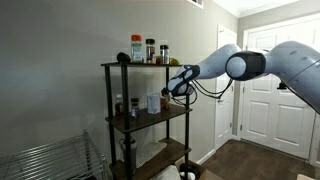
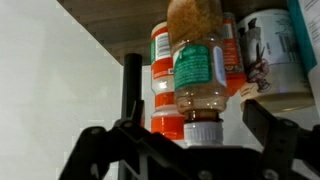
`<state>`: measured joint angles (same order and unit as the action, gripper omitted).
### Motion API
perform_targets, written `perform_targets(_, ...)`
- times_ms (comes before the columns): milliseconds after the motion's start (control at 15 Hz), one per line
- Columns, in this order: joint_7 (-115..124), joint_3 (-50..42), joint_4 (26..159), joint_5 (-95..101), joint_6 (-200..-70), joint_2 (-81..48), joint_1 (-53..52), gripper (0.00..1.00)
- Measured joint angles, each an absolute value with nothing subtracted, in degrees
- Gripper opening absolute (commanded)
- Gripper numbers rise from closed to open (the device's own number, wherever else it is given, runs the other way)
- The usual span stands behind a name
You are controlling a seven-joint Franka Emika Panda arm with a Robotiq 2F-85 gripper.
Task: Pick up the clear spice bottle with a white lid and put it on the top shelf
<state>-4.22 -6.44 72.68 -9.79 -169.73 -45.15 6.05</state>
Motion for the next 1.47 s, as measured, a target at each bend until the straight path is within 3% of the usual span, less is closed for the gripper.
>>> perform_targets(1200,-3.81,-4.93,72.19,-9.51,-168.07,-45.2,6.85,1.0)
perform_targets(1267,-3.81,-4.6,72.19,-9.51,-168.07,-45.2,6.97,0.75)
perform_targets(1333,-3.81,-4.27,72.19,-9.51,-168.07,-45.2,7.14,0.74)
perform_targets(1467,-3.81,-3.65,72.19,-9.51,-168.07,-45.2,7.5,0.6)
